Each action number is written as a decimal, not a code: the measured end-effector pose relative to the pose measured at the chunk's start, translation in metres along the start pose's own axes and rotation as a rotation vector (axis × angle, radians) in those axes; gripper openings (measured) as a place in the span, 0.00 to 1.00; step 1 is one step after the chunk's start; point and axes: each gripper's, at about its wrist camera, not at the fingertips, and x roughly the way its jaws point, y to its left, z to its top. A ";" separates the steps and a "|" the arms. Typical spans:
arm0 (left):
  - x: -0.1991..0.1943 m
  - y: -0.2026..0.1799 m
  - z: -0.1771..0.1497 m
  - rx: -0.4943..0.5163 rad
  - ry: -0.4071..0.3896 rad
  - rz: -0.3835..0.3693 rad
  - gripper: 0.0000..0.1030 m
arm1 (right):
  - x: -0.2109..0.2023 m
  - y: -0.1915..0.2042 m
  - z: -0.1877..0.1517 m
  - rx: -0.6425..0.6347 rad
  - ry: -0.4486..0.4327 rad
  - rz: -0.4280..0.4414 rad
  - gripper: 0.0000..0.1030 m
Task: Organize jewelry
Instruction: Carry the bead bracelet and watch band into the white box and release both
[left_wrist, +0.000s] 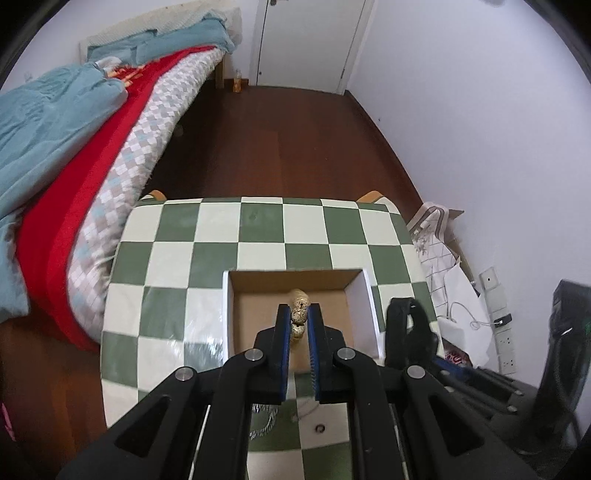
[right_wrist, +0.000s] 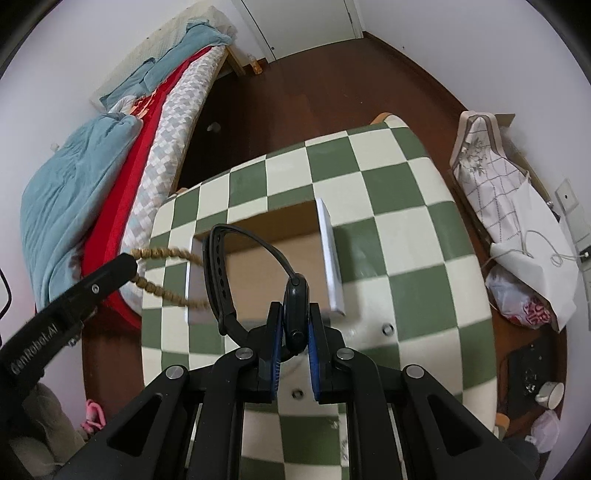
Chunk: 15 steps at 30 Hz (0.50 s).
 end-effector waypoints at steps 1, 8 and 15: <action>0.008 0.002 0.006 -0.006 0.018 -0.011 0.06 | 0.007 0.001 0.005 0.006 0.008 -0.001 0.13; 0.065 0.023 0.022 -0.075 0.142 -0.059 0.06 | 0.067 0.000 0.027 0.031 0.108 -0.022 0.13; 0.107 0.042 0.022 -0.116 0.224 -0.073 0.06 | 0.108 0.003 0.035 0.006 0.172 -0.068 0.13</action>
